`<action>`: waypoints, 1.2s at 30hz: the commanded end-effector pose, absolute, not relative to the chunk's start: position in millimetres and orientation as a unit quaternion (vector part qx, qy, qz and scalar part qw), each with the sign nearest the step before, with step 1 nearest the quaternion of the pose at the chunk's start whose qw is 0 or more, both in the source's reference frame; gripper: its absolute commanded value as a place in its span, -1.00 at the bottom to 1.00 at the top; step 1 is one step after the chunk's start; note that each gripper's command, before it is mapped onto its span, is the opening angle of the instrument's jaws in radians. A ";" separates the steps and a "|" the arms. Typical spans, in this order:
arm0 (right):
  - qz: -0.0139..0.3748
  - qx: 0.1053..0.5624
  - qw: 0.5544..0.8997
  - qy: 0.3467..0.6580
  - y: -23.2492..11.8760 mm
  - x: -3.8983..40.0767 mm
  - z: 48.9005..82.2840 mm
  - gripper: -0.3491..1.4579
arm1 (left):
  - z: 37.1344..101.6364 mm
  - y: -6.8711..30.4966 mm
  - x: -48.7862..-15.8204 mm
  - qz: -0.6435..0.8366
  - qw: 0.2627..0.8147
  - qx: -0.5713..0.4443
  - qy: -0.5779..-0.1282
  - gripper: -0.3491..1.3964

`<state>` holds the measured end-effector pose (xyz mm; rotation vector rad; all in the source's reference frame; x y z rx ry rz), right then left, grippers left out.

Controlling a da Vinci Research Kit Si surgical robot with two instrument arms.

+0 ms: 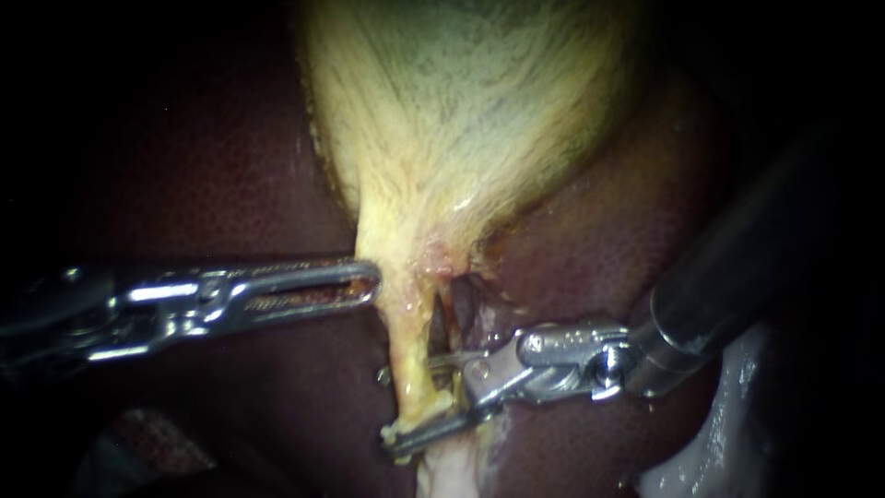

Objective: Going back second clip left tube

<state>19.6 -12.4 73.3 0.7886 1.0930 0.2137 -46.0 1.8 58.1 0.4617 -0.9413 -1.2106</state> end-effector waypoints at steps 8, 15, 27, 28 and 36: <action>0.072 0.345 0.783 0.513 -13.2 20.1 74.5 -0.03 | 58.1 1.8 -46.1 -0.543 0.696 0.206 -0.422 -1.00; 0.070 0.343 0.783 0.514 -13.1 20.2 74.7 -0.01 | 58.1 1.8 -46.1 -0.543 0.696 0.206 -0.422 -1.00; 0.170 0.348 0.779 0.493 -12.8 20.2 73.9 0.05 | 58.0 1.8 -46.1 -0.543 0.696 0.206 -0.422 -1.00; 0.176 0.342 0.780 0.493 -12.9 20.1 73.6 0.05 | 58.0 1.8 -46.1 -0.543 0.696 0.206 -0.422 -1.00; 0.208 0.316 0.799 0.469 -12.8 18.8 71.4 0.05 | 58.0 1.7 -45.9 -0.543 0.696 0.207 -0.422 -1.00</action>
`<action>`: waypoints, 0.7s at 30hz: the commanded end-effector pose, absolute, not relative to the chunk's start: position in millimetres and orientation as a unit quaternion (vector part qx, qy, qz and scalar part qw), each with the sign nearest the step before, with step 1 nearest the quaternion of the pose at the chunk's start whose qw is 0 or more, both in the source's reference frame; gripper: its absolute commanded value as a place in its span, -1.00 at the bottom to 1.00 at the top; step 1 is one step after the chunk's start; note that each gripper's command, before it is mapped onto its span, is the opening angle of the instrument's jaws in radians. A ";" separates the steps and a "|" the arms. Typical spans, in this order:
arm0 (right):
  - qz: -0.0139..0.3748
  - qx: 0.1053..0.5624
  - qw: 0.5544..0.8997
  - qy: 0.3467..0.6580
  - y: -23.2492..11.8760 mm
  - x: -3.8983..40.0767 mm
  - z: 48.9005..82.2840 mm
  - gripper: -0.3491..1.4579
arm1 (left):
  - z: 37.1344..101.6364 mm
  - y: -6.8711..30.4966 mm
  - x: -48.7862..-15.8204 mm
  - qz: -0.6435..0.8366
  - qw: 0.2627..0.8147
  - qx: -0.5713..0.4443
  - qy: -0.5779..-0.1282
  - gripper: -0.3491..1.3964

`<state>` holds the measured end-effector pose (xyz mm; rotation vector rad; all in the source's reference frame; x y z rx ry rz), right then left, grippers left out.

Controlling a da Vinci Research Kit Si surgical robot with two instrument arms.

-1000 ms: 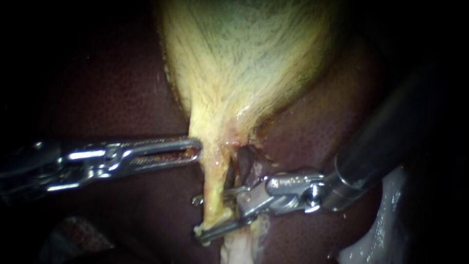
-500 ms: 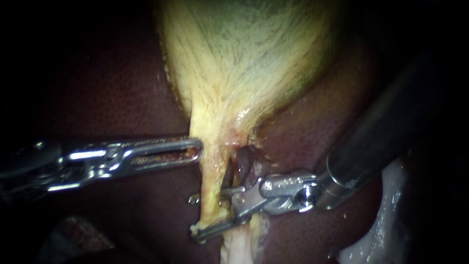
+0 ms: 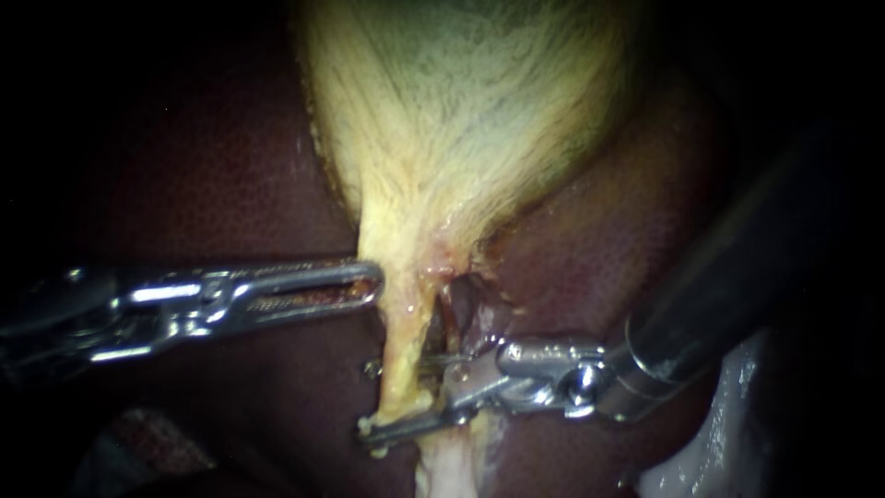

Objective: Going back second clip left tube

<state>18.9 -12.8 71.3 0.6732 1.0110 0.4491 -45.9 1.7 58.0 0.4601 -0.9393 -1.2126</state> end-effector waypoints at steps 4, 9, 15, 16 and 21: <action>0.212 0.309 0.815 0.442 -12.2 18.0 71.3 0.04 | 58.0 1.7 -45.9 -0.543 0.696 0.207 -0.422 -1.00; 0.213 0.306 0.819 0.436 -12.0 17.1 71.7 0.04 | 58.0 1.7 -45.9 -0.543 0.696 0.207 -0.422 -1.00; 0.211 0.304 0.825 0.427 -12.1 16.9 71.5 0.03 | 58.0 1.7 -45.9 -0.543 0.696 0.207 -0.422 -1.00; 0.211 0.304 0.825 0.427 -12.2 16.9 71.5 0.03 | 58.0 1.8 -45.9 -0.543 0.696 0.207 -0.422 -1.00; 0.211 0.303 0.825 0.427 -12.3 16.8 71.5 0.03 | 58.0 1.7 -45.9 -0.543 0.696 0.207 -0.422 -1.00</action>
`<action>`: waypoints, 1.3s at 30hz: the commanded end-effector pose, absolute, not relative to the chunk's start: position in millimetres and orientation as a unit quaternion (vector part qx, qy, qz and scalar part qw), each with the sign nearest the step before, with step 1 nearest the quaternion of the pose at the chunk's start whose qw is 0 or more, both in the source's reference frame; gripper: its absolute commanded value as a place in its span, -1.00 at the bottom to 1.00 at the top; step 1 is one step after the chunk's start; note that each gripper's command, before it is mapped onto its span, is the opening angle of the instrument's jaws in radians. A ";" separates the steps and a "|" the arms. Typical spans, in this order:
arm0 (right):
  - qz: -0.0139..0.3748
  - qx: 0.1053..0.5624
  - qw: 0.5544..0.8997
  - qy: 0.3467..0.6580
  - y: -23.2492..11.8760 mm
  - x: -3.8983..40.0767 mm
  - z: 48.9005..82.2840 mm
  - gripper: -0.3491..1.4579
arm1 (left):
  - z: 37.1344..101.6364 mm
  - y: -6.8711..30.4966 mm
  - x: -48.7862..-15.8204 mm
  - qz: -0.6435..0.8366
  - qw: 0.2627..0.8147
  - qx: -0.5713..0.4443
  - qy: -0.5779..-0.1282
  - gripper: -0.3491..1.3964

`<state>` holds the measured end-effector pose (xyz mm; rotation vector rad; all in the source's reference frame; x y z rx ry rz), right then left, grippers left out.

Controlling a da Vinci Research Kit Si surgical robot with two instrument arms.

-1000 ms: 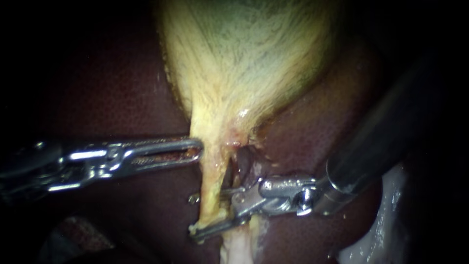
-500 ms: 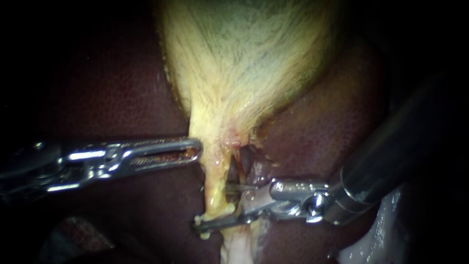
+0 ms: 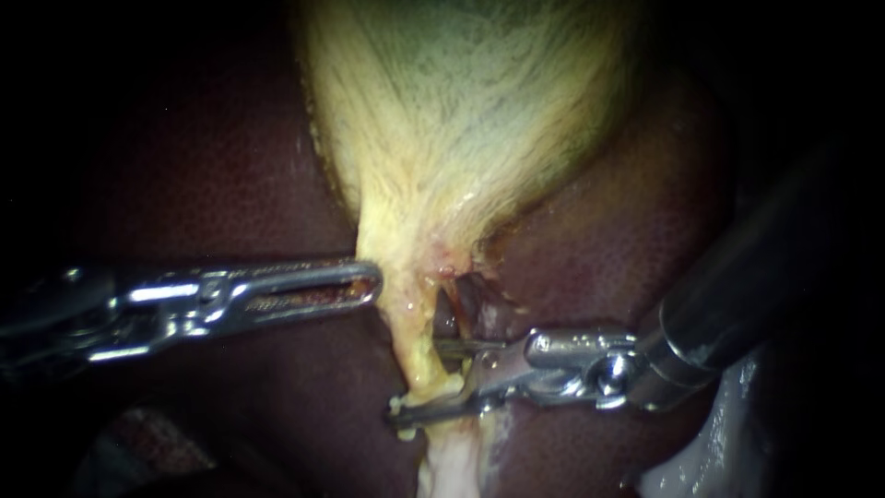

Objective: Going back second clip left tube

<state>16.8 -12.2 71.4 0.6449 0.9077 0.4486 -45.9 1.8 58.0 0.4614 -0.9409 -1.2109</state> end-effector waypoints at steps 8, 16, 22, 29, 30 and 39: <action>0.199 0.336 0.803 0.450 -12.4 17.5 71.7 0.03 | 58.0 1.7 -45.9 -0.543 0.696 0.207 -0.422 -1.00; 0.192 0.346 0.795 0.460 -13.0 19.0 72.6 0.03 | 58.0 1.8 -46.0 -0.543 0.696 0.207 -0.422 -1.00; 0.186 0.346 0.796 0.460 -14.0 19.9 73.8 0.03 | 58.0 1.8 -46.1 -0.543 0.696 0.206 -0.422 -1.00; 0.183 0.345 0.806 0.444 -14.0 19.9 73.8 0.03 | 58.0 1.8 -46.1 -0.543 0.696 0.206 -0.422 -1.00; 0.182 0.345 0.809 0.439 -14.0 19.9 73.7 0.03 | 58.0 1.8 -46.1 -0.543 0.696 0.206 -0.422 -1.00; 0.181 0.343 0.815 0.431 -14.6 20.0 72.4 0.03 | 58.0 1.7 -46.0 -0.543 0.696 0.207 -0.422 -1.00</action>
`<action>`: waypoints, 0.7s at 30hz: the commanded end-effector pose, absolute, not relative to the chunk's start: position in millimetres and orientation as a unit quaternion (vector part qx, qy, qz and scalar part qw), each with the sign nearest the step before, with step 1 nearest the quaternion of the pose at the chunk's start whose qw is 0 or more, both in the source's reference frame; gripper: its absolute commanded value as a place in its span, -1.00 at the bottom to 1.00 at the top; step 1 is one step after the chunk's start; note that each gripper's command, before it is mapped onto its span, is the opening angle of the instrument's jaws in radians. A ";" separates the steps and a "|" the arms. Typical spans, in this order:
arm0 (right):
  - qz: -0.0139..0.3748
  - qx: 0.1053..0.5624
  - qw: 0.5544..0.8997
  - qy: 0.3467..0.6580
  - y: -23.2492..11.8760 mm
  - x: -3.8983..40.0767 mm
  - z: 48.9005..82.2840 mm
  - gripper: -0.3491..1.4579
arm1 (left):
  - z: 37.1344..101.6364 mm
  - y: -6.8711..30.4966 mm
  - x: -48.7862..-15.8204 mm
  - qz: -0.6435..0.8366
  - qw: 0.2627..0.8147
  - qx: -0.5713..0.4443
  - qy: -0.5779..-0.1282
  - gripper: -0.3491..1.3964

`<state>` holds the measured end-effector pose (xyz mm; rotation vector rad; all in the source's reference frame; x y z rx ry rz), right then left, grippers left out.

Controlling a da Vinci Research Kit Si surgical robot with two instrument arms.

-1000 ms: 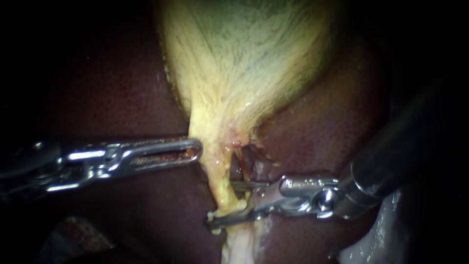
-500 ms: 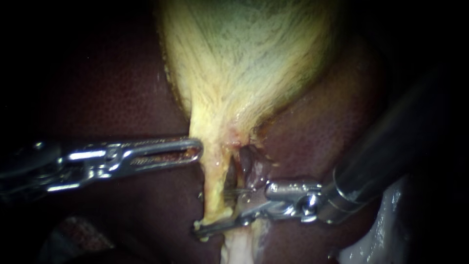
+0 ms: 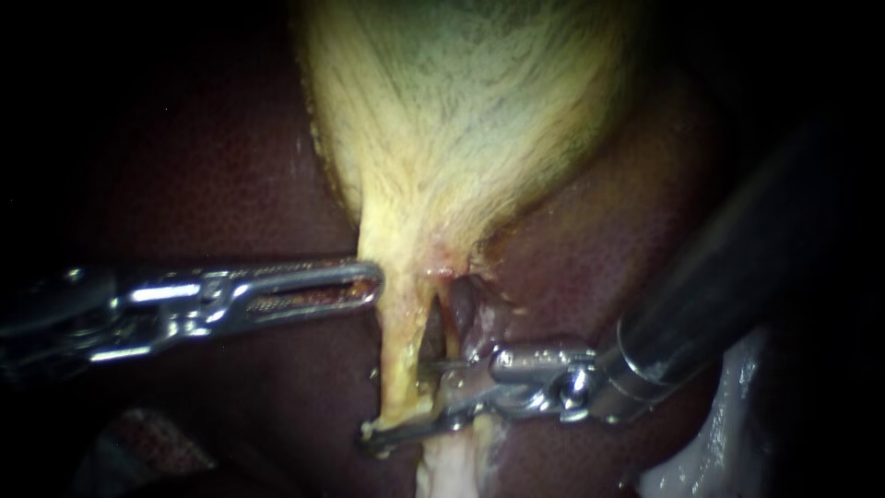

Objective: Going back second clip left tube

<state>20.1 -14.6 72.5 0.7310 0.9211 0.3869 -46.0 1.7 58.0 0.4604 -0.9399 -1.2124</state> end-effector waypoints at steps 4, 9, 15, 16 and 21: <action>0.182 0.346 0.804 0.448 -14.6 19.6 72.3 0.03 | 58.0 1.7 -45.9 -0.543 0.696 0.207 -0.422 -1.00; 0.167 0.380 0.781 0.467 -14.4 19.3 72.7 0.03 | 57.9 1.7 -45.9 -0.543 0.696 0.207 -0.422 -1.00; 0.143 0.395 0.772 0.477 -13.6 19.5 74.1 -0.04 | 58.0 1.8 -46.2 -0.543 0.696 0.206 -0.422 -1.00; 0.138 0.397 0.772 0.477 -13.4 19.4 74.4 -0.04 | 58.1 1.8 -46.2 -0.543 0.696 0.206 -0.422 -1.00; 0.112 0.401 0.768 0.487 -12.9 19.6 75.7 -0.11 | 58.0 1.8 -46.2 -0.544 0.696 0.206 -0.422 -1.00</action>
